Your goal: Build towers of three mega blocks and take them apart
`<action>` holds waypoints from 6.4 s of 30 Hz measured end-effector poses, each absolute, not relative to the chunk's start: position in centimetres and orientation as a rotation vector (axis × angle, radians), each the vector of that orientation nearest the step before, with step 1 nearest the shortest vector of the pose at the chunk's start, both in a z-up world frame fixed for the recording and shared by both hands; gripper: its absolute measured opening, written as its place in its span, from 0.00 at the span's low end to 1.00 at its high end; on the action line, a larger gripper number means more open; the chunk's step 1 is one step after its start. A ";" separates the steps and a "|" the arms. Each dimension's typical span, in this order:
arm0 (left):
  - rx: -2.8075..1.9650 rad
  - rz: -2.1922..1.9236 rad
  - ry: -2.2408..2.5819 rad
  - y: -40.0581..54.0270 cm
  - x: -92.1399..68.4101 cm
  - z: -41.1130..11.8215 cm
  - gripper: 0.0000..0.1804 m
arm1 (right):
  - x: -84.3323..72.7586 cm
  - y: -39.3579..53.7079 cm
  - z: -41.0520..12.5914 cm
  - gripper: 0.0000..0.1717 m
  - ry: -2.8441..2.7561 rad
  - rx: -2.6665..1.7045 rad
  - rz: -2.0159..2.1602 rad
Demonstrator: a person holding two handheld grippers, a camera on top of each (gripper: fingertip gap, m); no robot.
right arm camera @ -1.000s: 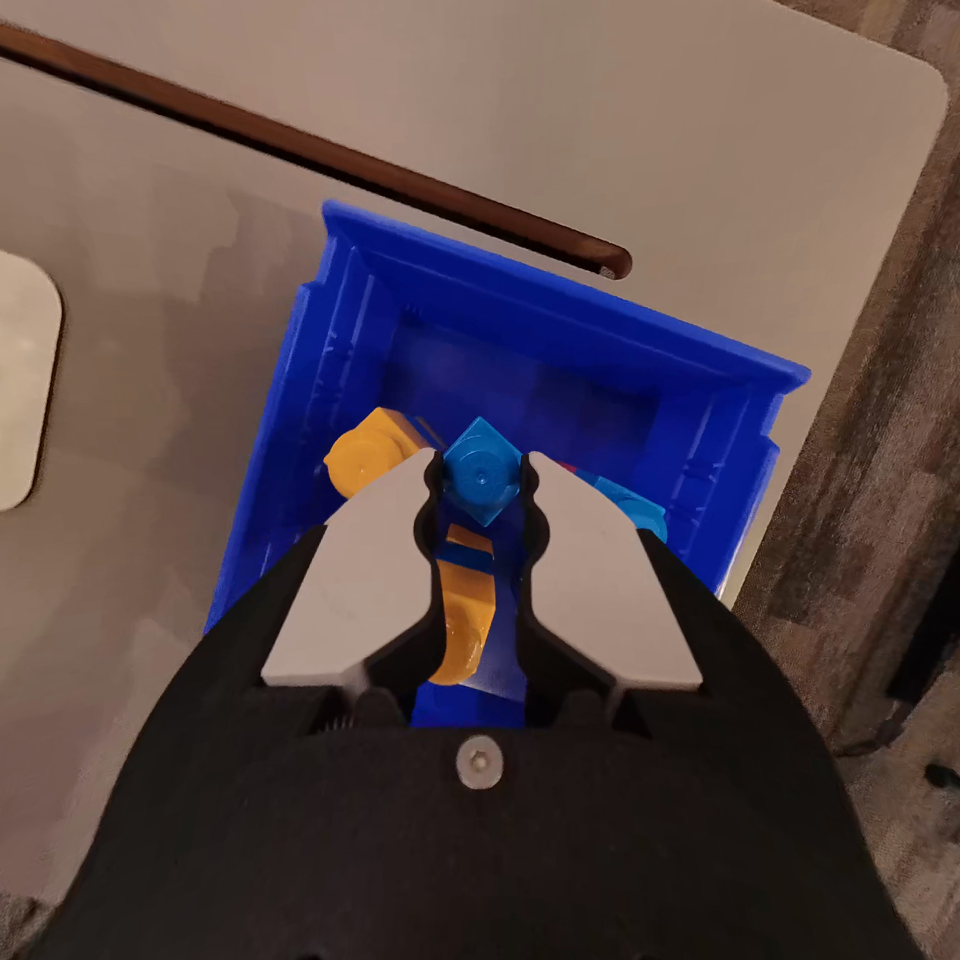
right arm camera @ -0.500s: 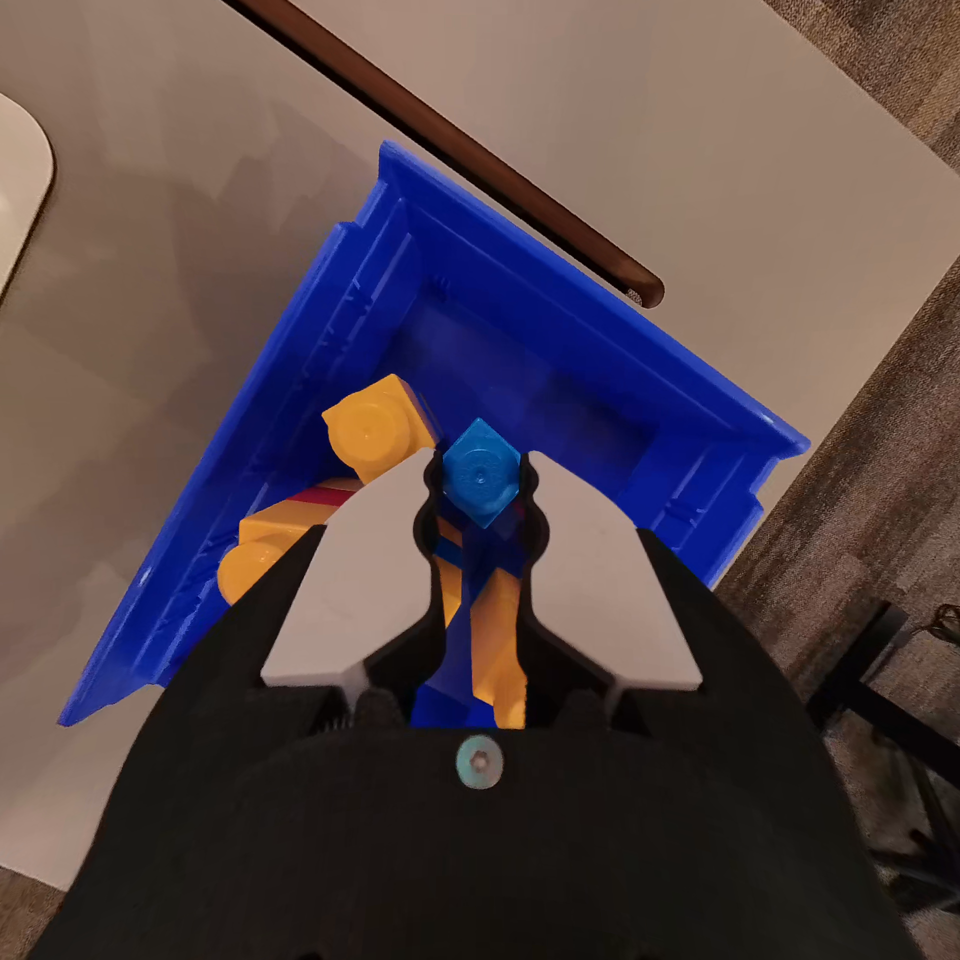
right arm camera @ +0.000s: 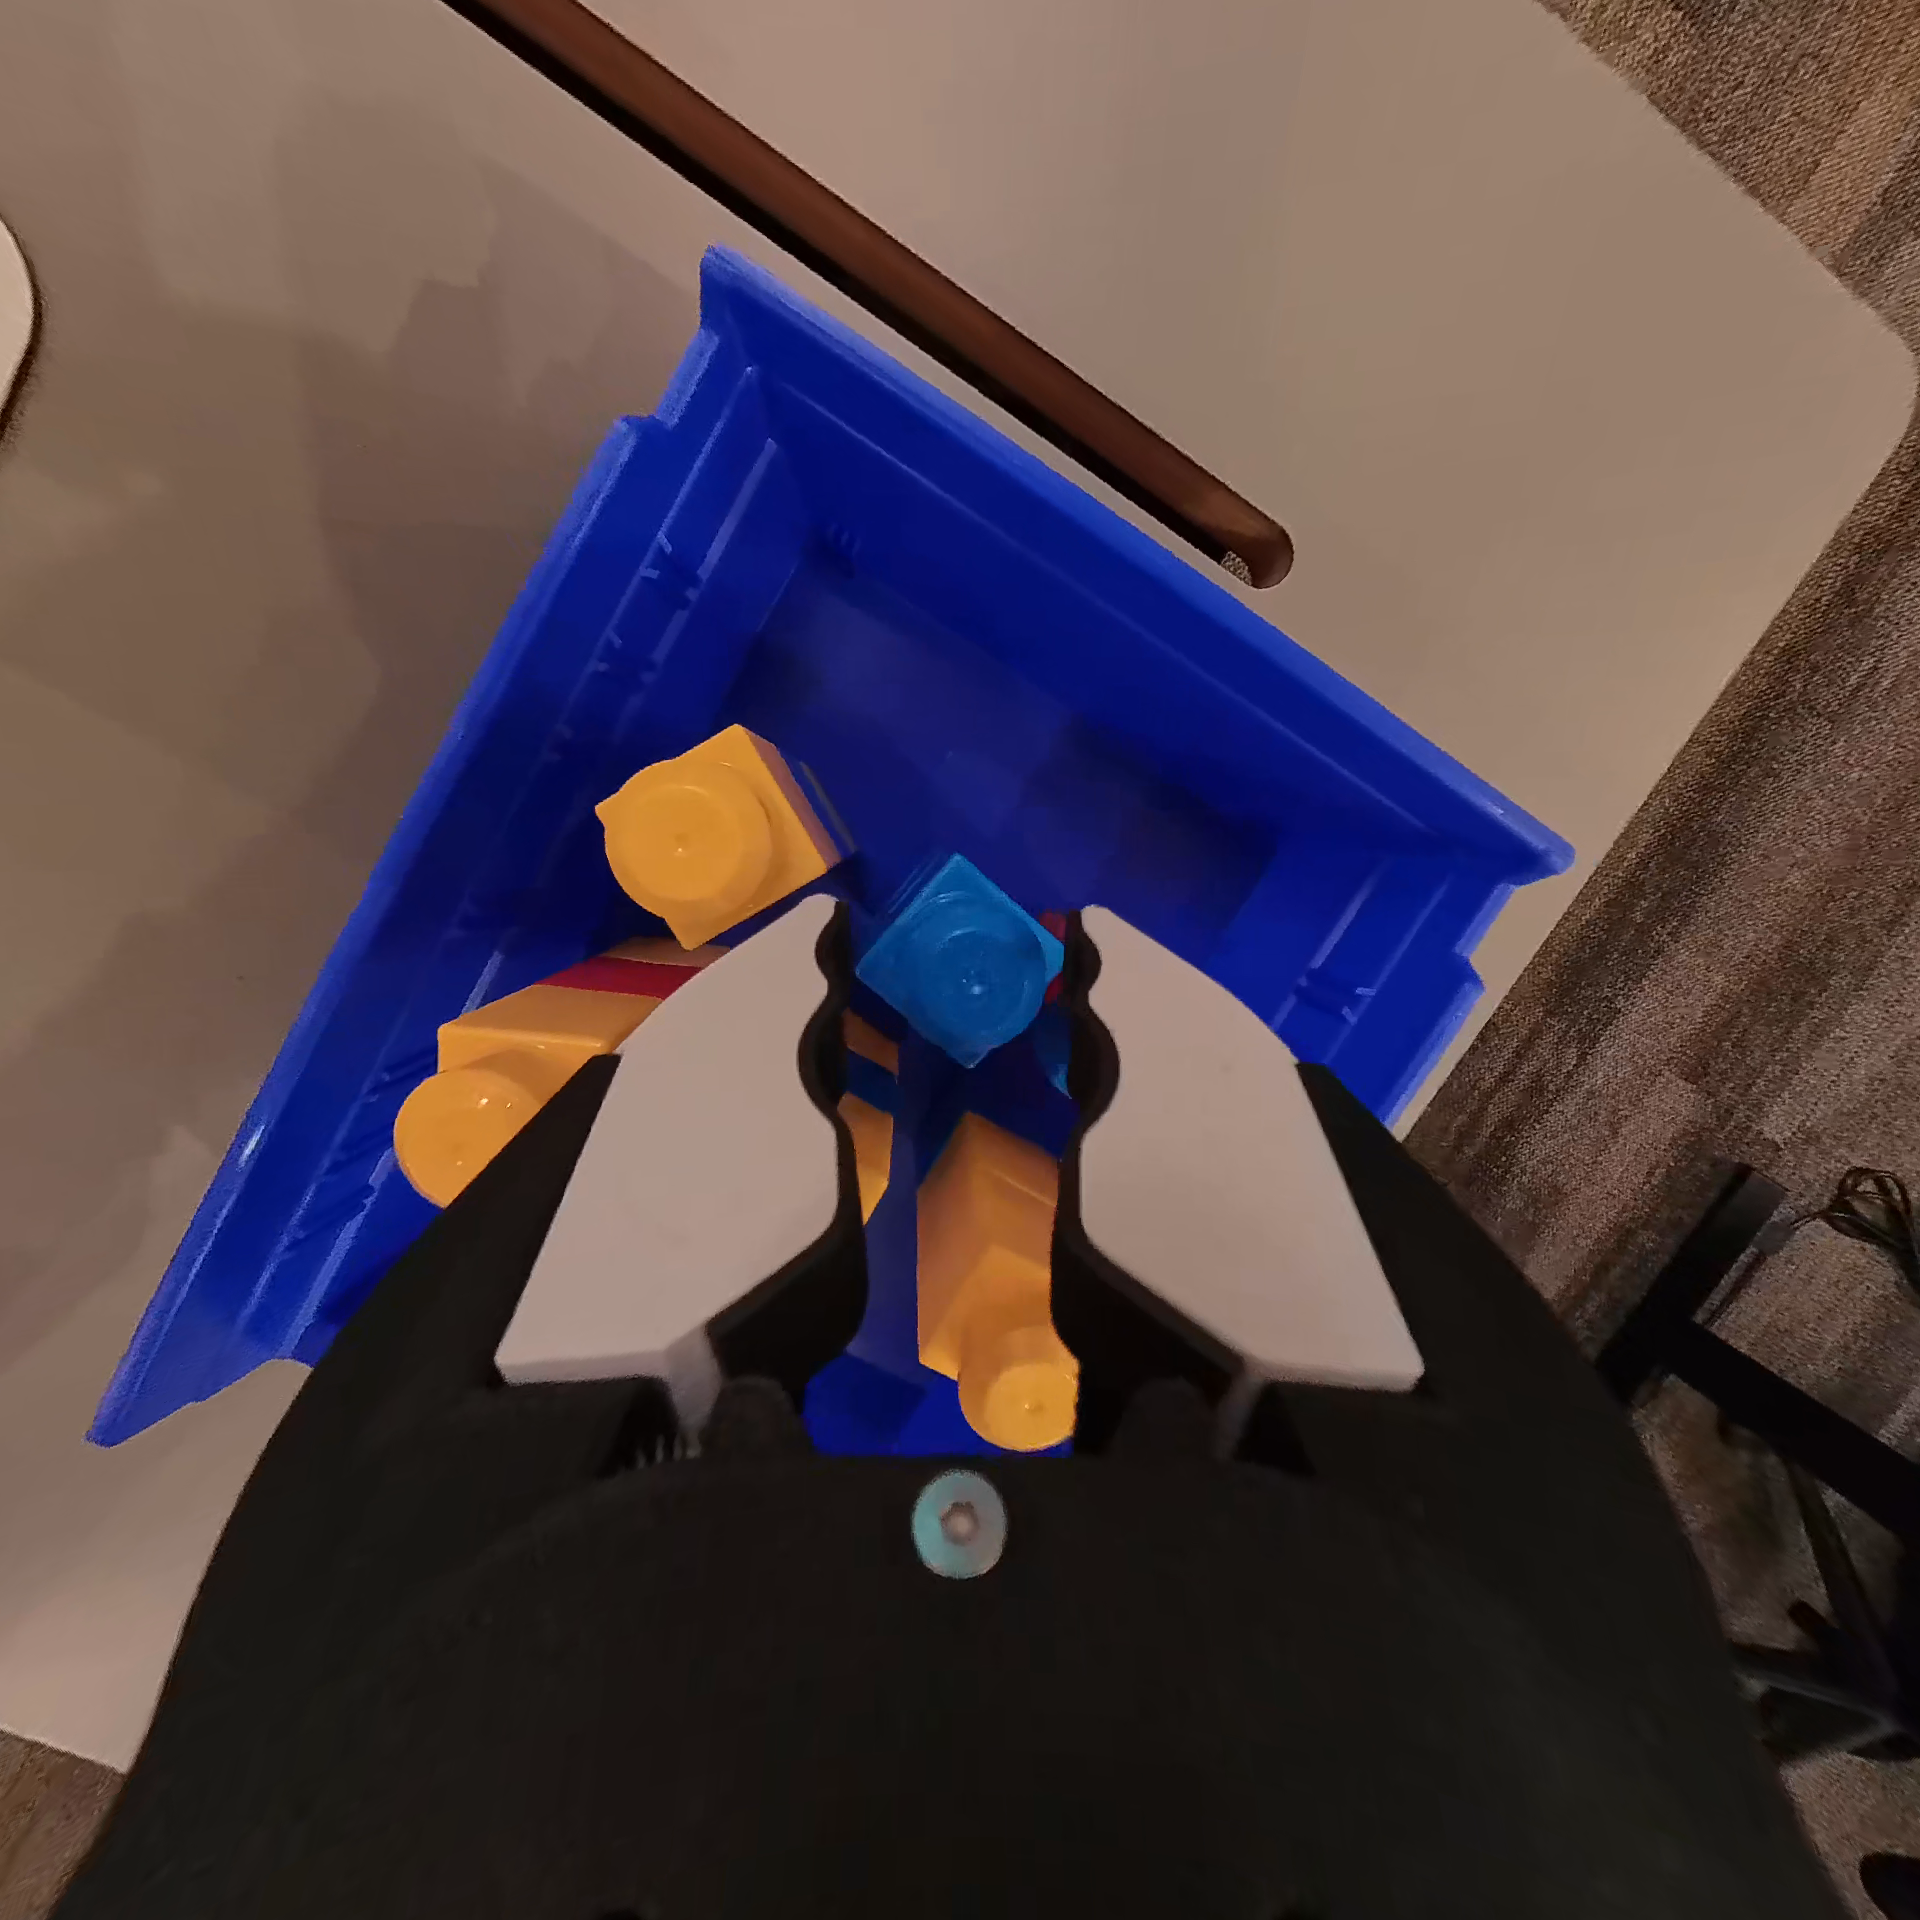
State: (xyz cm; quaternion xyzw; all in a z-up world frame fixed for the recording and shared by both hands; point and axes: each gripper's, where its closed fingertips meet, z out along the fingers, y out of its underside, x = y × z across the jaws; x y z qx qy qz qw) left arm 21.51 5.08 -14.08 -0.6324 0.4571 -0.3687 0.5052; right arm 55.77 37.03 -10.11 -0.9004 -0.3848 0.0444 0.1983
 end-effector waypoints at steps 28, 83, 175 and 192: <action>-1.512 -0.886 1.108 4.9 21.5 -13.8 0.00 | 51.7 35.2 -11.0 0.22 -0.728 -2.757 0.225; -1.511 -0.900 1.120 4.8 21.7 -13.9 0.00 | 50.5 35.6 -11.0 0.17 -0.846 -2.726 0.097; -1.512 -0.941 1.112 4.6 21.4 -13.9 0.00 | 54.7 28.5 -1.4 0.26 -0.538 -2.465 0.045; -1.518 -0.927 1.107 4.9 21.4 -14.0 0.00 | 64.5 30.5 -8.6 0.27 -0.483 -2.437 -0.019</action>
